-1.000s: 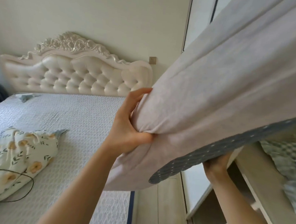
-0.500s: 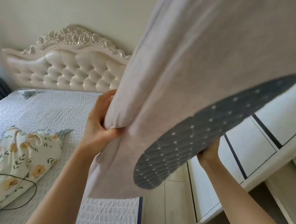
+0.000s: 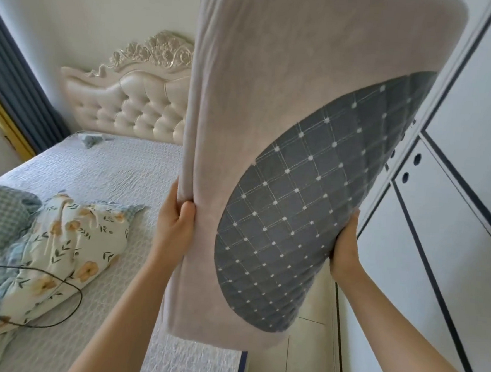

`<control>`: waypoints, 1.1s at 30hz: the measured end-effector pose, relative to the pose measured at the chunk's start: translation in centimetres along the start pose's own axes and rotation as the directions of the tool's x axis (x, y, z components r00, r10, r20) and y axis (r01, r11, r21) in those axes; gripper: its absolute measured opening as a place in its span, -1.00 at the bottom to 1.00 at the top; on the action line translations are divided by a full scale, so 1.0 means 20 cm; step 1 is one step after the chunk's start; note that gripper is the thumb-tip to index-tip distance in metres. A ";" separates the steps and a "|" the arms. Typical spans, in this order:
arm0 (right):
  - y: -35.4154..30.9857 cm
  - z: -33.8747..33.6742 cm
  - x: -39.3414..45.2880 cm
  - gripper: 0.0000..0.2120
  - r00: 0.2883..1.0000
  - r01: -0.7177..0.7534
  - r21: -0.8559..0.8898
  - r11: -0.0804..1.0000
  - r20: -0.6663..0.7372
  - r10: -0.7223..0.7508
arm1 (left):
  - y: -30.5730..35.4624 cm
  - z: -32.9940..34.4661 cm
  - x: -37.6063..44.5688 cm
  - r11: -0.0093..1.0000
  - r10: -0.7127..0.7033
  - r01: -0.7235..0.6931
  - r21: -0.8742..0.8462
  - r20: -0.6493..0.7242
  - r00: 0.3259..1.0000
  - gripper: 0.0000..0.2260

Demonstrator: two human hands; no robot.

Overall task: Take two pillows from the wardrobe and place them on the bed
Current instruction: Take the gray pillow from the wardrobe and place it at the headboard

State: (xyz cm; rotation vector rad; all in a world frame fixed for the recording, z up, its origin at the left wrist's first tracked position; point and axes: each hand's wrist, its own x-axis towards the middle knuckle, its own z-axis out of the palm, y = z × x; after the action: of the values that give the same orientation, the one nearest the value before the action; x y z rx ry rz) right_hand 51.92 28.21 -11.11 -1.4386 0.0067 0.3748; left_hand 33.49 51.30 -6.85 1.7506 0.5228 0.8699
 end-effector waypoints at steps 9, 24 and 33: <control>-0.13 0.06 0.53 -0.24 0.953 0.298 -0.120 0.947 0.101 -0.287 | -0.08 0.43 0.37 0.969 0.063 0.022 0.247 -0.330 0.942 -0.54; -0.20 0.22 1.44 -0.32 0.818 0.573 -0.478 0.666 0.280 -0.503 | -0.39 0.96 1.03 0.915 0.068 0.101 0.391 -0.395 0.916 -0.36; -0.29 0.62 2.11 -0.31 0.851 0.525 -0.512 0.680 0.343 -0.398 | -0.64 1.05 1.69 0.905 -0.089 0.237 0.354 -0.386 0.918 -0.20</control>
State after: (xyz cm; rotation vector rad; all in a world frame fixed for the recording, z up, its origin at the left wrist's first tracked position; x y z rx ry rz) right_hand 90.41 50.20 -13.36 -1.9430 -0.7009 0.0885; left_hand 72.06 66.71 -12.29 1.8741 1.1466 1.0217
